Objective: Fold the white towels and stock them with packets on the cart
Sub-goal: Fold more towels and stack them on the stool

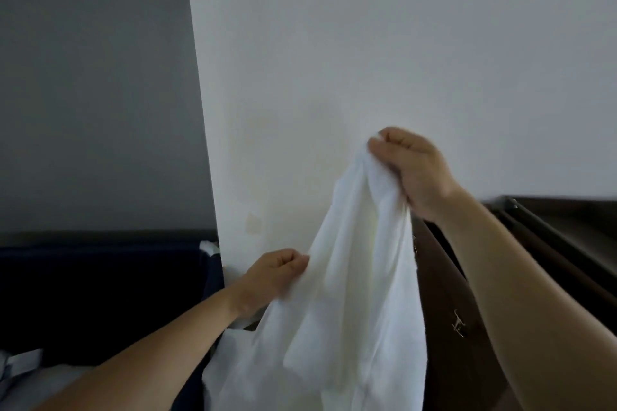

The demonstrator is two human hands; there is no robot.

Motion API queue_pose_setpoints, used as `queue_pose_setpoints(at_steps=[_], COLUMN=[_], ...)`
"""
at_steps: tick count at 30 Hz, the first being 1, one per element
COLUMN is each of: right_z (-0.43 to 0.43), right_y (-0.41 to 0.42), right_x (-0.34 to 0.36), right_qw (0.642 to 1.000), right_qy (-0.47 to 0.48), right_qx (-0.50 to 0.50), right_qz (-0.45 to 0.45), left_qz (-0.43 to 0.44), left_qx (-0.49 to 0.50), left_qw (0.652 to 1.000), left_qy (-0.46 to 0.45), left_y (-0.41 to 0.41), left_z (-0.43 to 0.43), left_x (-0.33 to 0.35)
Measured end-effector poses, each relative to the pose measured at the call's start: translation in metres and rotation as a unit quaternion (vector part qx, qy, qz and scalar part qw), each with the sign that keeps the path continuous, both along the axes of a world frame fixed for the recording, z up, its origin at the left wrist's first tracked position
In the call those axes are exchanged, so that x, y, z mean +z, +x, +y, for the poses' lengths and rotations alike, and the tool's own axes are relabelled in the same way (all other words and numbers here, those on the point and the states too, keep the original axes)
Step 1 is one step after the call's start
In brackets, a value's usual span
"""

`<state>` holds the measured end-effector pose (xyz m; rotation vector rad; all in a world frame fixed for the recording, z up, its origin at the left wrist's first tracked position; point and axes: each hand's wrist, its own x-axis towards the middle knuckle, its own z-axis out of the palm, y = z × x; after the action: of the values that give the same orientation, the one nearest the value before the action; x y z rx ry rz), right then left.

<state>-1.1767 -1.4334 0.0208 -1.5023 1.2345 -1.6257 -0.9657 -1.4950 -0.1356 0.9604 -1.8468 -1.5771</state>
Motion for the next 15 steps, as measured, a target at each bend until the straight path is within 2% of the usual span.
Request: queue_pose_setpoints(at_steps=[2, 3, 6, 8, 11, 13, 15], right_z=[0.001, 0.001, -0.001, -0.004, -0.003, -0.001, -0.001], right_y=[-0.012, -0.018, -0.029, -0.02, 0.002, 0.015, 0.018], right_x=[0.014, 0.016, 0.002, -0.012, -0.036, -0.051, -0.058], right_qw=[1.0, 1.0, 0.987, 0.979, 0.97, 0.961, 0.967], right_qy=[-0.012, 0.004, 0.088, 0.11, 0.146, 0.186, 0.185], right_qx=[-0.007, -0.004, 0.023, 0.046, 0.137, 0.171, 0.128], right_qz=[-0.019, 0.003, 0.132, 0.168, 0.142, 0.116, 0.12], left_qz=[0.016, 0.037, 0.121, 0.1, 0.028, -0.019, -0.033], left_qx=[0.032, 0.052, 0.106, 0.113, 0.042, 0.018, 0.02], left_qw=[0.999, 0.998, 0.985, 0.977, 0.966, 0.961, 0.967], left_qy=[-0.009, -0.023, -0.065, -0.149, -0.253, -0.277, -0.251], left_y=[0.005, 0.007, 0.005, -0.002, -0.019, -0.025, -0.024], left_z=[0.001, 0.0, -0.008, -0.009, -0.008, -0.012, -0.015], left_x=[0.009, 0.018, 0.066, 0.105, 0.133, 0.123, 0.101])
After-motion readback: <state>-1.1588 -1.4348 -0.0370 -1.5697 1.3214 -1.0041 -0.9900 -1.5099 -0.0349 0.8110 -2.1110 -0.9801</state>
